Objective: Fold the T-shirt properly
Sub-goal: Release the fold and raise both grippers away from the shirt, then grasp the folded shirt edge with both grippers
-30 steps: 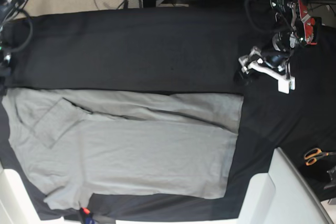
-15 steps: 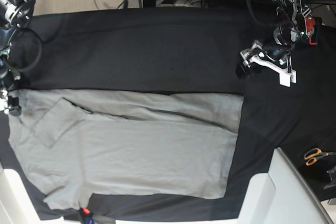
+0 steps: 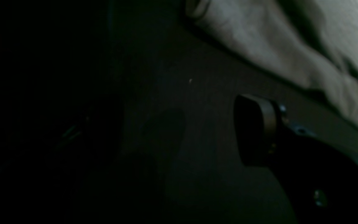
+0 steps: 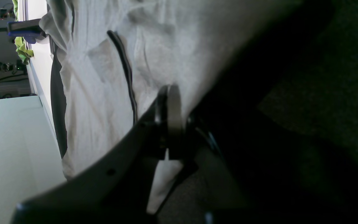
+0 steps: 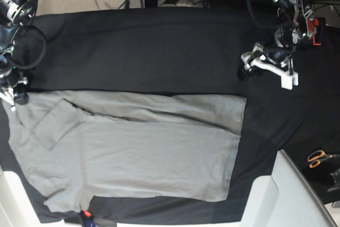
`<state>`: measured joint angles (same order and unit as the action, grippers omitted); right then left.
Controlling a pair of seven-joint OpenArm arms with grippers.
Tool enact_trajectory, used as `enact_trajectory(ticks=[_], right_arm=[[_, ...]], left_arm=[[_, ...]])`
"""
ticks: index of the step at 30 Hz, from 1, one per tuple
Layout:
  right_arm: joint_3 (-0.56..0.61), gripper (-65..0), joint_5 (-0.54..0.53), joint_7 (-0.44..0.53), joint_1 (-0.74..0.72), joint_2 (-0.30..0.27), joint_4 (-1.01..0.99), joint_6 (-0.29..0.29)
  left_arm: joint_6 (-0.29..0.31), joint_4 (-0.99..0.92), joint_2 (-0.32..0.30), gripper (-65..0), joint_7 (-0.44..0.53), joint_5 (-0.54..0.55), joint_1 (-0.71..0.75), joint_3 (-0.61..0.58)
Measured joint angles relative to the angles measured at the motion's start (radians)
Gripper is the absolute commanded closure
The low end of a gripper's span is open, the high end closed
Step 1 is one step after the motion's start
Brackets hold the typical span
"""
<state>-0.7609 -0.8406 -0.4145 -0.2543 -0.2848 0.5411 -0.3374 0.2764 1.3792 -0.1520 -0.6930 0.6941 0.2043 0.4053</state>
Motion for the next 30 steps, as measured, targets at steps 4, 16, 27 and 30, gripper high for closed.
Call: enact_trajectory(ticks=[4, 16, 27, 30], right_arm=[[0.0, -1.1, -0.001, 0.0, 0.005, -0.001, 0.0, -0.003], [0.0, -1.1, -0.005, -0.008, 0.031, -0.005, 0.0, -0.011], [0.0, -1.1, -0.004, -0.008, 0.033, -0.006, 0.0, -0.011], [0.0, -1.1, -0.004, -0.008, 0.033, -0.006, 0.0, -0.011]], left_arm=[[0.005, -0.105, 0.041, -53.8, 0.011, 0.006, -0.068, 0.0], [0.043, -0.247, 0.122, -53.8, 0.034, 0.043, -0.177, 0.174], [0.011, -0.25, 0.116, -53.8, 0.021, 0.017, -0.222, 0.111], [0.007, -0.253, 0.116, -53.8, 0.018, 0.008, -0.242, 0.11]])
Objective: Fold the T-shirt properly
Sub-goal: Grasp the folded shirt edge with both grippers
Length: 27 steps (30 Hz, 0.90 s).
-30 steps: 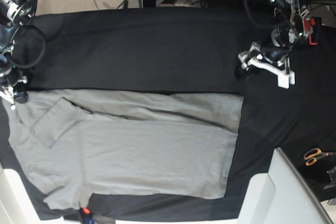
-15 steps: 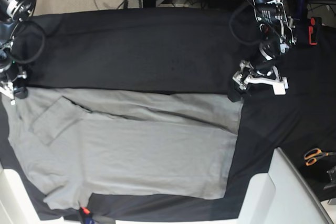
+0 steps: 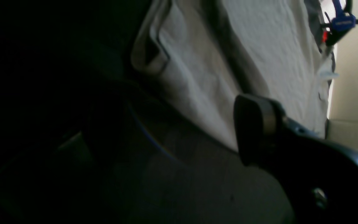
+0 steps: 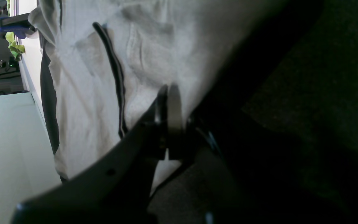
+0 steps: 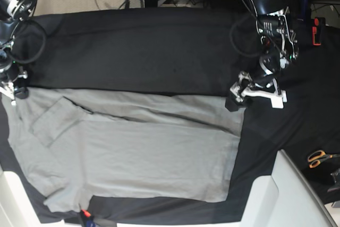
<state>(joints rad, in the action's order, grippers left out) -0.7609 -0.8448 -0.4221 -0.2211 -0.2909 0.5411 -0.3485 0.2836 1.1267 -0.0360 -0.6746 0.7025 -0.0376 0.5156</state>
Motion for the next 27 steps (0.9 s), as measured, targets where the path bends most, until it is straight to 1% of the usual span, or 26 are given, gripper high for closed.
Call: enact_trajectory(ticks=[4, 11, 15, 16, 27], right_arm=[[0.0, -1.1, 0.0, 0.0, 0.0, 0.0, 0.0, 0.0], [0.0, -1.1, 0.0, 0.0, 0.0, 0.0, 0.0, 0.0], [0.0, -1.1, 0.0, 0.0, 0.0, 0.0, 0.0, 0.0], [0.0, -1.1, 0.0, 0.0, 0.0, 0.0, 0.0, 0.0], [-0.001, -1.1, 0.0, 0.0, 0.0, 0.0, 0.0, 0.0]], left_arm=[[-0.011, -0.012, 0.0, -53.8, -0.008, -0.014, -0.032, -0.006], [-0.012, -0.018, 0.002, -53.8, -0.011, -0.014, -0.092, -0.009], [-0.015, -0.13, 0.0, -53.8, -0.005, -0.016, -0.133, -0.009], [0.001, -0.145, 0.001, -53.8, 0.005, -0.002, -0.135, -0.009], [0.001, -0.145, 0.0, -53.8, 0.005, 0.002, -0.125, 0.0]])
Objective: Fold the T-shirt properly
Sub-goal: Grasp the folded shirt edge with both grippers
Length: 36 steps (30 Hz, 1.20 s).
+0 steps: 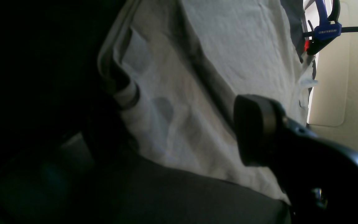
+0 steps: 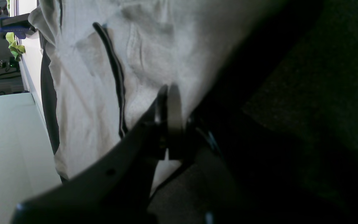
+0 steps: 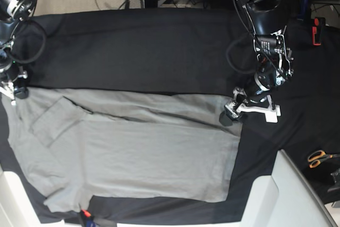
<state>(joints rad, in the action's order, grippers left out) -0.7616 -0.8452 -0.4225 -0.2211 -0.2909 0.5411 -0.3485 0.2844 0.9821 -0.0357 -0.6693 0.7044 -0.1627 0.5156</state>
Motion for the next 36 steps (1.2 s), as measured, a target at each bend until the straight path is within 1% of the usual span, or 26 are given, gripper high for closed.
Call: enact_trajectory(ticks=[2, 4, 6, 7, 8, 15, 17, 20, 26, 31, 32, 33, 35, 36], right_arm=[[0.0, -1.1, 0.0, 0.0, 0.0, 0.0, 0.0, 0.0], [0.0, -1.1, 0.0, 0.0, 0.0, 0.0, 0.0, 0.0], [0.0, -1.1, 0.0, 0.0, 0.0, 0.0, 0.0, 0.0], [0.0, -1.1, 0.0, 0.0, 0.0, 0.0, 0.0, 0.0], [0.0, -1.1, 0.0, 0.0, 0.0, 0.0, 0.0, 0.0], [0.0, -1.1, 0.0, 0.0, 0.0, 0.0, 0.0, 0.0], [0.0, -1.1, 0.0, 0.0, 0.0, 0.0, 0.0, 0.0], [0.0, -1.1, 0.0, 0.0, 0.0, 0.0, 0.0, 0.0], [0.0, -1.1, 0.0, 0.0, 0.0, 0.0, 0.0, 0.0], [0.0, -1.1, 0.0, 0.0, 0.0, 0.0, 0.0, 0.0], [0.0, -1.1, 0.0, 0.0, 0.0, 0.0, 0.0, 0.0], [0.0, -1.1, 0.0, 0.0, 0.0, 0.0, 0.0, 0.0], [0.0, -1.1, 0.0, 0.0, 0.0, 0.0, 0.0, 0.0], [0.0, -1.1, 0.0, 0.0, 0.0, 0.0, 0.0, 0.0]], left_arm=[[0.0, 0.034, 0.002, -53.8, -0.001, 0.0, 0.025, 0.0], [-0.028, 0.097, 0.004, -53.8, -0.006, -0.007, 0.064, 0.0], [-0.11, 0.151, 0.004, -53.8, -0.005, -0.004, 0.099, 0.001], [-0.139, 0.171, 0.003, -53.8, -0.008, -0.004, 0.108, 0.001], [-0.154, 0.18, 0.0, -53.8, -0.009, -0.009, 0.108, 0.002], [-0.145, 0.134, -0.001, -53.8, 0.01, 0.001, 0.092, 0.001], [-0.138, 0.105, -0.001, -53.8, 0.046, 0.008, 0.077, -0.003], [-0.133, 0.05, 0.0, -53.8, 0.071, 0.011, 0.045, -0.005], [-0.128, 0.023, 0.037, -53.8, 0.09, 0.009, 0.012, -0.005], [-0.128, 0.019, 0.042, -53.8, 0.09, 0.008, 0.008, -0.009], [-0.128, 0.019, 0.042, -52.8, 0.09, 0.008, 0.008, -0.009], [-0.128, 0.019, 0.042, -49.4, 0.09, 0.008, 0.008, -0.009], [-0.129, -0.006, 0.039, -37.5, 0.095, 0.01, 0.006, -0.008], [-0.127, -0.026, 0.036, -30.3, 0.103, 0.011, 0.003, -0.008]])
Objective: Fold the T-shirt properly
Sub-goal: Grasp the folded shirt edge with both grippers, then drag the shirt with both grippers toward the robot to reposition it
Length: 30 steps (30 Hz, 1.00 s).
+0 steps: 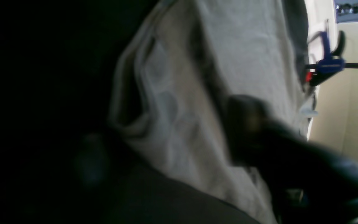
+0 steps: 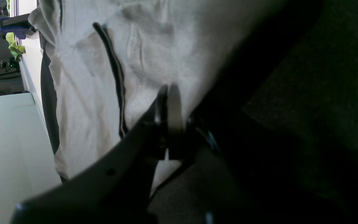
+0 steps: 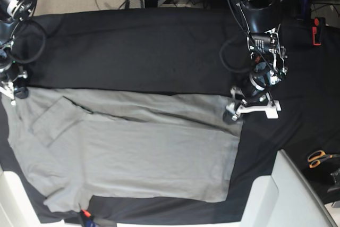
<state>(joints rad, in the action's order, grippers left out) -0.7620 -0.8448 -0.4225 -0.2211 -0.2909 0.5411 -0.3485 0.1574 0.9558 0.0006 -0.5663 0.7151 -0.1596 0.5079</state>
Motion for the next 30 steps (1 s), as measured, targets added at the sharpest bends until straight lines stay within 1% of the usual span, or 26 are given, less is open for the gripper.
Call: enact_trajectory(ticks=[3, 4, 5, 9, 12, 15, 17, 19, 21, 23, 25, 30], right_arm=[[-0.002, -1.1, 0.0, 0.0, 0.0, 0.0, 0.0, 0.0], [-0.002, -1.1, 0.0, 0.0, 0.0, 0.0, 0.0, 0.0], [-0.002, -1.1, 0.0, 0.0, 0.0, 0.0, 0.0, 0.0], [-0.002, -1.1, 0.0, 0.0, 0.006, -0.001, 0.0, 0.0], [-0.002, -0.9, -0.003, 0.0, 0.009, -0.003, 0.002, 0.0], [0.003, -0.5, -0.003, -0.013, 0.012, -0.027, 0.002, -0.003], [0.003, -0.3, 0.002, -0.011, 0.033, -0.036, 0.046, 0.0], [0.003, -0.3, 0.005, -0.015, 0.069, -0.035, 0.123, -0.001], [0.003, -0.3, 0.004, -0.018, 0.084, -0.036, 0.163, -0.003], [0.003, -0.3, 0.005, -0.062, 0.086, -0.036, 0.187, 0.0], [0.0, -0.3, 0.0, -0.106, 0.088, -0.036, 0.204, 0.0], [-0.004, -0.3, -0.008, -0.146, 0.138, -0.032, 0.209, -0.001]], left_arm=[[0.0, -0.083, -0.009, -6.9, 0.0, 0.007, -0.034, 0.002], [-0.001, -0.105, -0.009, -0.8, -0.003, 0.005, -0.043, 0.002], [0.0, -0.121, -0.006, 0.0, -0.002, 0.006, -0.051, 0.002], [0.0, -0.138, -0.008, 0.0, -0.002, 0.008, -0.064, -0.005], [-0.002, -0.119, -0.016, 0.0, 0.0, 0.005, -0.055, -0.06], [-0.014, -0.035, -0.005, 0.0, -0.019, -0.006, -0.005, -0.087], [-0.007, 0.026, 0.0, 0.0, -0.041, 0.005, 0.051, -0.086], [-0.006, 0.076, -0.002, 0.0, -0.106, 0.002, 0.079, -0.077], [-0.015, 0.121, -0.003, 0.0, -0.138, -0.008, 0.093, -0.078], [-0.019, 0.178, 0.0, 0.0, -0.146, -0.006, 0.129, -0.077], [-0.021, 0.239, 0.002, 0.0, -0.187, -0.01, 0.172, -0.078], [-0.02, 0.358, 0.002, 0.0, -0.191, -0.013, 0.282, -0.077]])
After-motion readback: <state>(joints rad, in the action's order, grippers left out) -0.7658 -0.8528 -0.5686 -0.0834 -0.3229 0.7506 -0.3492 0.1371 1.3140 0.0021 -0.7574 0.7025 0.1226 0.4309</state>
